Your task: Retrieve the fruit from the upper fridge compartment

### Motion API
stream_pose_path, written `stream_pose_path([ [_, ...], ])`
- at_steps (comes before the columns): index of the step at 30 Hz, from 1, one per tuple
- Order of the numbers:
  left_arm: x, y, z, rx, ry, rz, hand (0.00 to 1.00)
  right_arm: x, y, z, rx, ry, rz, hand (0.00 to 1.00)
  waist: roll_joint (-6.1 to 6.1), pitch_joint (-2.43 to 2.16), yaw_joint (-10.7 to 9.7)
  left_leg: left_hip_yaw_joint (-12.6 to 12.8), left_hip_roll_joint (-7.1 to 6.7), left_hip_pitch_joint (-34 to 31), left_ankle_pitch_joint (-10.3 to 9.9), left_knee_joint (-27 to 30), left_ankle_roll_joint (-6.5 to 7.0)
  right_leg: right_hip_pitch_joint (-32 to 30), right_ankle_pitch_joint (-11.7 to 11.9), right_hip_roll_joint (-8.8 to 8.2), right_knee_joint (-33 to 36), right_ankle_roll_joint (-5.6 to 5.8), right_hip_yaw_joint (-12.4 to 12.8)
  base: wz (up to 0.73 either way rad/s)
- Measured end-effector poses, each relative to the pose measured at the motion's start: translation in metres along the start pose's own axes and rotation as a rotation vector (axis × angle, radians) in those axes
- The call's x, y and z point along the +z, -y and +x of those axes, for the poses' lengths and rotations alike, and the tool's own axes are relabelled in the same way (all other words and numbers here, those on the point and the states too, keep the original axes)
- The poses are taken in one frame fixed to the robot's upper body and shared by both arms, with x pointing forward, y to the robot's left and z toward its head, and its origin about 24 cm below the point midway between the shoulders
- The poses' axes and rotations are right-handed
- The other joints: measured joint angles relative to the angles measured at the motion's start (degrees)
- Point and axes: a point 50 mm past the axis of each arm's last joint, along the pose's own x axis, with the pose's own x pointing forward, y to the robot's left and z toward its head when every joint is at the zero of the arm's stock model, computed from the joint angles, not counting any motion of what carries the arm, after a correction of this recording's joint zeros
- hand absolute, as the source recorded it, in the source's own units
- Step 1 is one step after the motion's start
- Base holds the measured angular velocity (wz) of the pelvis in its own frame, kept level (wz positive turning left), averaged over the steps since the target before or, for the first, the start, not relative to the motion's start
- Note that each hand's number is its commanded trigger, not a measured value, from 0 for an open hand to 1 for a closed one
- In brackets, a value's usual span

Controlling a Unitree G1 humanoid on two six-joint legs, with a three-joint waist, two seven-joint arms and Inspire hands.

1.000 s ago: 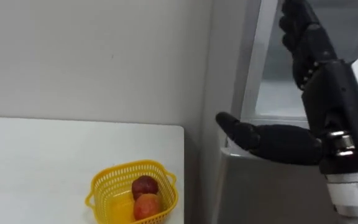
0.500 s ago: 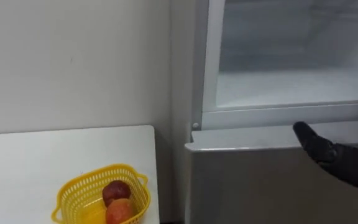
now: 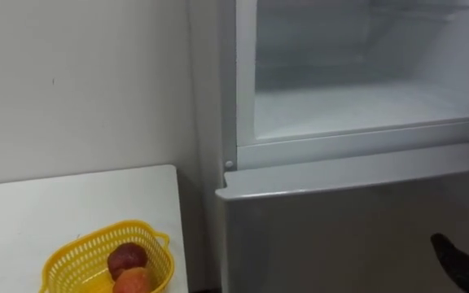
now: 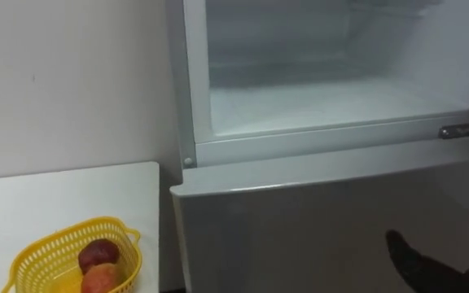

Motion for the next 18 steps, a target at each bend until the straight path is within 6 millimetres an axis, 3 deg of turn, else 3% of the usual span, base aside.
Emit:
stream_pose_path([
  [7, -0.001, -0.005, 0.000, 0.024, -0.003, 0.004, 0.00, -0.046, 0.021, -0.019, -0.067, -0.290, 0.047, 0.00, -0.09, -0.06, 0.1, 0.0, -0.01, 0.0, 0.0, 0.0, 0.00, 0.0, 0.0, -0.07, 0.1, 0.03, 0.0, -0.01],
  [12, -0.002, -0.006, -0.002, 0.034, 0.006, 0.003, 0.00, -0.074, 0.038, -0.034, -0.227, -0.547, 0.310, 0.00, -0.14, -0.05, -0.6, 0.0, 0.00, 0.0, 0.0, 0.0, 0.00, 0.1, 0.0, -0.17, 0.0, 0.03, -0.2, 0.00],
  [18, -0.001, -0.008, -0.002, 0.038, 0.016, -0.013, 0.00, -0.089, 0.056, -0.036, -0.411, -0.682, 0.661, 0.00, -0.41, 0.12, -1.2, 0.1, -0.01, 0.2, 0.0, 0.0, 0.00, 0.0, 0.0, -0.10, 0.0, 0.03, 0.7, -0.04],
])
